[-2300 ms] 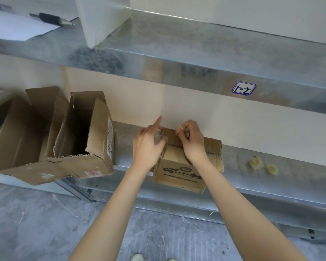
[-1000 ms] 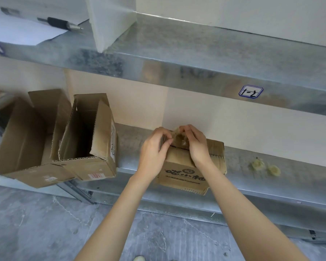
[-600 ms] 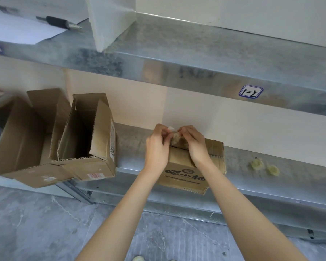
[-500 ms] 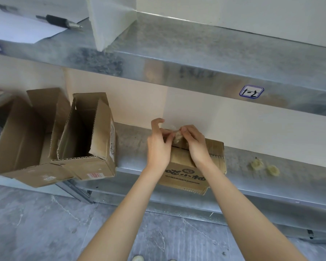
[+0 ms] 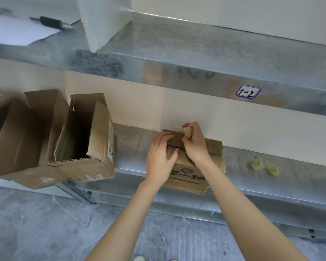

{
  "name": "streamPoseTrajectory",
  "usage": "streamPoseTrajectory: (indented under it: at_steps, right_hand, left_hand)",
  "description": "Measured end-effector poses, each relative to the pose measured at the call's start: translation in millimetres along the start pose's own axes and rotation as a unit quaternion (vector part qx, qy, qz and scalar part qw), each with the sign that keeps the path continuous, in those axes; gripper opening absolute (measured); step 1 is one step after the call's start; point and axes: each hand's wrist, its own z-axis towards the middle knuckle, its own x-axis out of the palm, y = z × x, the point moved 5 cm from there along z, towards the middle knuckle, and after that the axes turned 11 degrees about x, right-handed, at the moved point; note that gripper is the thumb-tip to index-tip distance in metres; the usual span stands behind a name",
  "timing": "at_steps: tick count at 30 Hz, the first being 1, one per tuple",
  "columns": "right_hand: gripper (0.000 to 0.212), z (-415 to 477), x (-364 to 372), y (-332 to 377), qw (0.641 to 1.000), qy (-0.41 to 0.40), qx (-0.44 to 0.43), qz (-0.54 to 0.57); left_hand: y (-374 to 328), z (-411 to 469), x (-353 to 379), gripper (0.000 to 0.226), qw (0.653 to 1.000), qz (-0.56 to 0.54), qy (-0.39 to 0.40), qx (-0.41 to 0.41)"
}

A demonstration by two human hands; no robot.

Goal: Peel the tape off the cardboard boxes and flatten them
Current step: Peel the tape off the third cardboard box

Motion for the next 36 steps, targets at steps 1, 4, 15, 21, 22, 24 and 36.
streamPoseTrajectory:
  at_steps: [1,4,15,21,22,24,36]
  right_hand:
    - [0.038,1,0,-1,1.0,0.004,0.006,0.001]
    - [0.041,-1,-1,-1,0.999,0.017,0.025,0.032]
    - [0.039,1,-14,9,1.0,0.014,0.005,0.022]
    - [0.023,2,-14,-3,0.999,0.036,0.01,-0.038]
    - [0.023,1,-13,-2,0.998,0.043,0.008,-0.042]
    - [0.018,1,-12,0,0.997,0.055,0.001,-0.048]
    - [0.063,-4,-6,-6,0.991,0.03,-0.085,-0.102]
  left_hand:
    - [0,0,0,0.039,1.0,-0.001,0.0,-0.005]
    - [-2,0,0,0.04,1.0,-0.002,-0.004,-0.008]
    - [-5,-1,2,0.033,1.0,0.008,-0.011,-0.026]
    - [-3,-2,3,0.028,0.999,0.0,-0.017,-0.027]
    - [-2,-2,3,0.028,0.999,-0.001,-0.019,-0.028]
    - [-2,-2,3,0.028,0.999,-0.003,-0.021,-0.026]
    - [-2,-1,3,0.028,0.999,-0.01,-0.024,-0.033]
